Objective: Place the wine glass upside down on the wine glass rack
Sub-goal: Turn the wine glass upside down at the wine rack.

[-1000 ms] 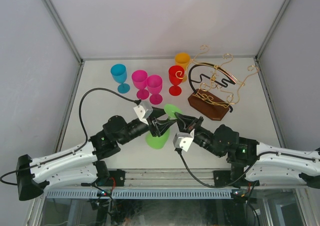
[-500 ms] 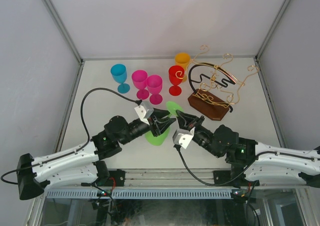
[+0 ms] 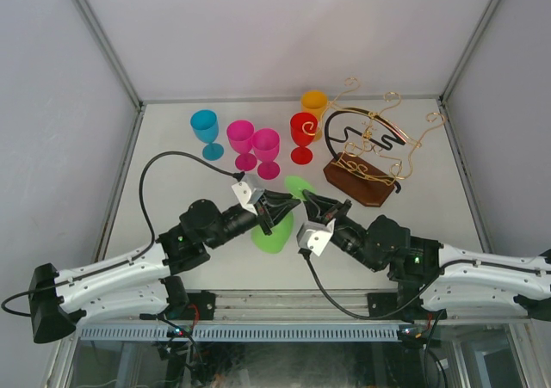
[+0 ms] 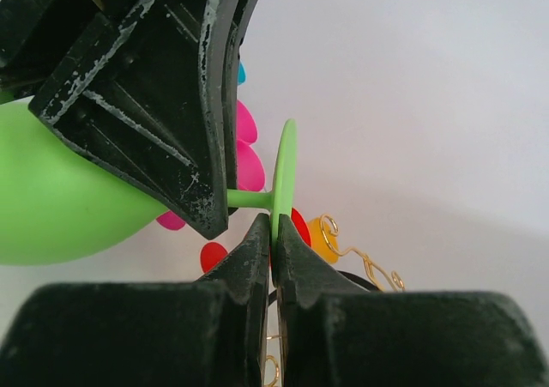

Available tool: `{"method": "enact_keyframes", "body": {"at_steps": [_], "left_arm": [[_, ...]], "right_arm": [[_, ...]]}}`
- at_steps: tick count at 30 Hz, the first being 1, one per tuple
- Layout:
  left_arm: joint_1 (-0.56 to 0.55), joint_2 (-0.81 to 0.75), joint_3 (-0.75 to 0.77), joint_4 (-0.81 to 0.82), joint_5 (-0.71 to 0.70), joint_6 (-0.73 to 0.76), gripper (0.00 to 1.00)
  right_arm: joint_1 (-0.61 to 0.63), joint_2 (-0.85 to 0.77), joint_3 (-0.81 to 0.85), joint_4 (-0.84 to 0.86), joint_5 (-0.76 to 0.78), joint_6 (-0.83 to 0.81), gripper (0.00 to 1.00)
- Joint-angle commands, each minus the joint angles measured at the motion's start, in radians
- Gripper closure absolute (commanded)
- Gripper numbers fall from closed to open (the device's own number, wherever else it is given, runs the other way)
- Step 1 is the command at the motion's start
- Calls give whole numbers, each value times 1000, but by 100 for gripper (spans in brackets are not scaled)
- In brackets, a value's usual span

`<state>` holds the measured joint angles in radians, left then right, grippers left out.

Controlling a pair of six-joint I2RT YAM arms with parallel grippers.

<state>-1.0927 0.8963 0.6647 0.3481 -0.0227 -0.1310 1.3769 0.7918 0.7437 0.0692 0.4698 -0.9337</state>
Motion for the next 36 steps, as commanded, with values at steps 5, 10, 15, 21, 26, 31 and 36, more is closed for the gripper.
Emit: {"method": "enact_keyframes", "body": {"at_steps": [5, 10, 15, 21, 26, 31, 36], "left_arm": [[-5, -17, 16, -9, -15, -7, 100], [-5, -16, 46, -77, -59, -44, 100], [-5, -32, 61, -127, -72, -57, 100], [-5, -45, 68, -149, -60, -59, 100], [-4, -43, 72, -171, -86, -59, 100], [-5, -48, 71, -189, -107, -61, 100], [-4, -49, 77, -206, -107, -59, 100]], "right_arm": [[11, 2, 41, 74, 11, 29, 100], [11, 6, 41, 72, 21, 48, 100], [11, 8, 41, 69, 32, 57, 100], [11, 15, 40, 61, 48, 66, 100], [10, 12, 41, 58, 53, 67, 99], [10, 13, 41, 52, 59, 69, 98], [10, 17, 41, 44, 61, 69, 92]]}}
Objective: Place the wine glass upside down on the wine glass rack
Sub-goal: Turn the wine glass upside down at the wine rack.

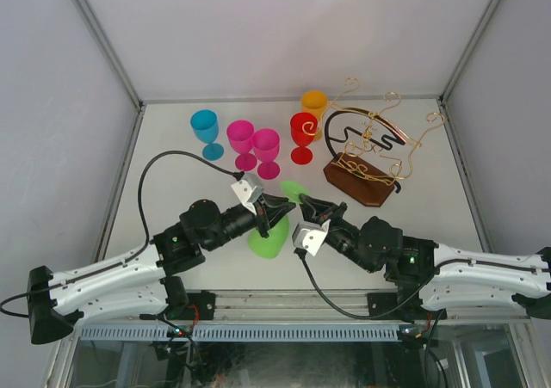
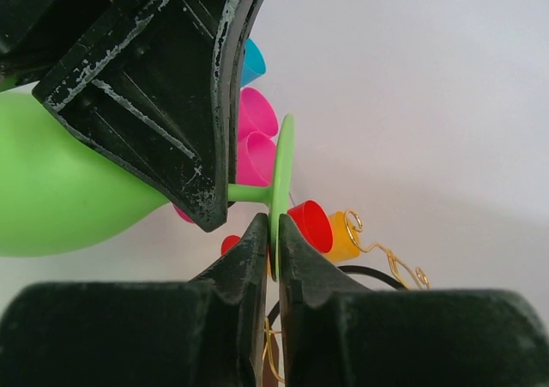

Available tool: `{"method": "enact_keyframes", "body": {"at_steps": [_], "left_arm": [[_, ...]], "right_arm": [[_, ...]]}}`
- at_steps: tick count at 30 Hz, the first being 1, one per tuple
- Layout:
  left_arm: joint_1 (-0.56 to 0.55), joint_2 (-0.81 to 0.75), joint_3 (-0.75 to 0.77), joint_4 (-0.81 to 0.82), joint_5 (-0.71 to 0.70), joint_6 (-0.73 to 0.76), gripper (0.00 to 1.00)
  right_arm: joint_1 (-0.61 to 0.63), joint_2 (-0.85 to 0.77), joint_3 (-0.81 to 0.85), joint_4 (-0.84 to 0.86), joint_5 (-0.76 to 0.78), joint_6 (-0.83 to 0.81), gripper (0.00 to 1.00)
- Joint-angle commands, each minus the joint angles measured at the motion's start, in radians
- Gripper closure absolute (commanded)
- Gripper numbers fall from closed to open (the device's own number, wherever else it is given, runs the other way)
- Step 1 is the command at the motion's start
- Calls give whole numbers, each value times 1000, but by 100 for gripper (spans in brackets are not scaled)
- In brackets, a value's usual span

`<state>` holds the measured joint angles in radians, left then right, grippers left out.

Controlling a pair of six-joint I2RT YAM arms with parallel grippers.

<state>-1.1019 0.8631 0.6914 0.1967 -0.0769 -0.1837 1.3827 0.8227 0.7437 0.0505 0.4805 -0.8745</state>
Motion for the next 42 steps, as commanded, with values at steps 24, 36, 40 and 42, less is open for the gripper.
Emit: {"method": "enact_keyframes", "body": {"at_steps": [24, 36, 40, 42], "left_arm": [[5, -36, 13, -48, -78, 34, 100], [9, -44, -26, -46, -101, 39, 100], [22, -59, -43, -44, -105, 32, 100], [26, -66, -46, -47, -100, 30, 100]], "right_arm": [[4, -108, 135, -319, 44, 461, 0], [-183, -79, 288, -639, -217, 882, 0], [-355, -121, 293, -628, -358, 974, 0], [-428, -123, 315, -644, -423, 1006, 0]]}}
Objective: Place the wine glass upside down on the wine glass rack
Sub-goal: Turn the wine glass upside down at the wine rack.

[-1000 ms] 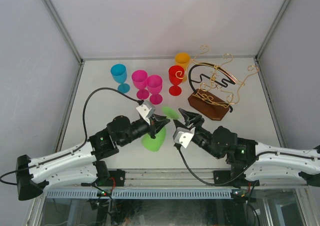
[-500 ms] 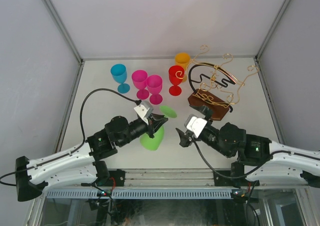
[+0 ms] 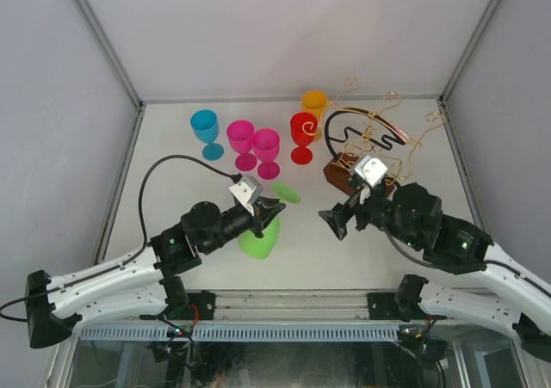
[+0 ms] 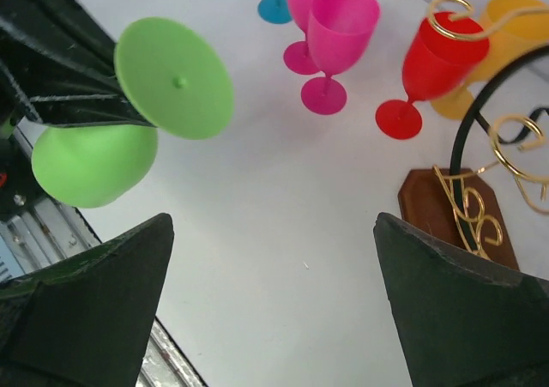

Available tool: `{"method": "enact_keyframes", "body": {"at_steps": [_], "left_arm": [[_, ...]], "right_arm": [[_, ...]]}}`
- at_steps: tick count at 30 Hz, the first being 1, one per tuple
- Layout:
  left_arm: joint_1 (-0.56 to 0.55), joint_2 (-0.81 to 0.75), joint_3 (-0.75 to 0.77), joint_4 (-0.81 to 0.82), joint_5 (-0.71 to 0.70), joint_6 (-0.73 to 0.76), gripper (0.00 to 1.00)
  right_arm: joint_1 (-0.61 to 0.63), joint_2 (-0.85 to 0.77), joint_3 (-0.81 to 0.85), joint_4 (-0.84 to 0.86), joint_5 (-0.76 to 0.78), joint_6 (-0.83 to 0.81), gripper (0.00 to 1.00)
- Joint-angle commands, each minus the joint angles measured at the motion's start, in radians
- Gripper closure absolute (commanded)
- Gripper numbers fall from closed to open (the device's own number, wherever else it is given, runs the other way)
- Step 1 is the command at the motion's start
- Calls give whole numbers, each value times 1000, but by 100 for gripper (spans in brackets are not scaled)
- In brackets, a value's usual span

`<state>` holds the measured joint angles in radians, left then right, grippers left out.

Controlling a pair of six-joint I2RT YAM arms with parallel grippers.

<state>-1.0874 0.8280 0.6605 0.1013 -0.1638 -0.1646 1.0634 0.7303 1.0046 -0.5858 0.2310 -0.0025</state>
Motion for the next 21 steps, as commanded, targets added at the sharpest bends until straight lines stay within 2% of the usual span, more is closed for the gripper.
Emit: {"method": "enact_keyframes", "body": {"at_steps": [1, 8, 13, 21], "left_arm": [[12, -32, -16, 47, -14, 11, 100], [17, -42, -29, 50, -18, 16, 100], [18, -38, -30, 62, -22, 24, 100], [26, -26, -49, 125, -14, 25, 100]], "right_arm": [[-147, -24, 68, -19, -204, 146, 0], [-327, 21, 141, -88, -320, 178, 4], [-431, 43, 182, -61, -447, 172, 6], [-470, 38, 224, -29, -409, 118, 4]]}}
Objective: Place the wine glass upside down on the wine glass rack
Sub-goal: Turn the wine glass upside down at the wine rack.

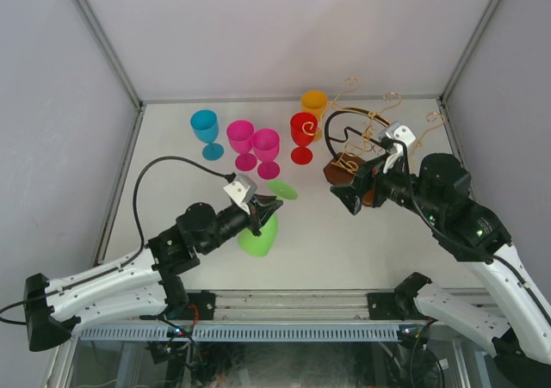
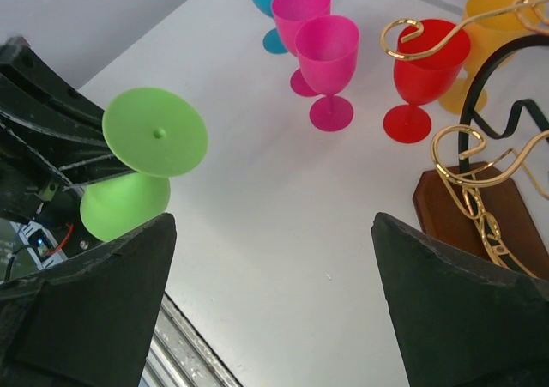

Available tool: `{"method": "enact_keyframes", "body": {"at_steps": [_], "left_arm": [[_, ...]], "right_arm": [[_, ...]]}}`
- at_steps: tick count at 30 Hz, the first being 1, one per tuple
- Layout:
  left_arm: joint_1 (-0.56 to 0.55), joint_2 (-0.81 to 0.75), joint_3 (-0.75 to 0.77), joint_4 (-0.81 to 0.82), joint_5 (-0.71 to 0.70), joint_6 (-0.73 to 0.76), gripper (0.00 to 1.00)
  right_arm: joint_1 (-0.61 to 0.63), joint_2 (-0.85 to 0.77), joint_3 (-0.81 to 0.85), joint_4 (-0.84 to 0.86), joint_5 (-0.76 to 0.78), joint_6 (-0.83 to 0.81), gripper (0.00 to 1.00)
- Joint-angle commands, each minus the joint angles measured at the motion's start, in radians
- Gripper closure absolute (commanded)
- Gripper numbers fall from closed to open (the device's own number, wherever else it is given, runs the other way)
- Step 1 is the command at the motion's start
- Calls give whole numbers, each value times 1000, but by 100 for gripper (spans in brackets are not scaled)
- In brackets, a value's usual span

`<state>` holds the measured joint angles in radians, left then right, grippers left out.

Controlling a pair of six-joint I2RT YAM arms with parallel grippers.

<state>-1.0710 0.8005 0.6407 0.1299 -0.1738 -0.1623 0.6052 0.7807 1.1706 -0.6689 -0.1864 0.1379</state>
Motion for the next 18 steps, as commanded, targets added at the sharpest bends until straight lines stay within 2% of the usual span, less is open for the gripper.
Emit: {"method": "enact_keyframes", "body": {"at_steps": [1, 11, 18], "left_arm": [[14, 6, -30, 111, 1, 23, 100], [39, 62, -60, 289, 24, 48, 100], [69, 121, -27, 315, 68, 59, 100]], "right_arm": [[-14, -16, 58, 55, 21, -23, 4], [-22, -54, 58, 26, 54, -25, 1], [-24, -51, 58, 5, 44, -47, 0]]}}
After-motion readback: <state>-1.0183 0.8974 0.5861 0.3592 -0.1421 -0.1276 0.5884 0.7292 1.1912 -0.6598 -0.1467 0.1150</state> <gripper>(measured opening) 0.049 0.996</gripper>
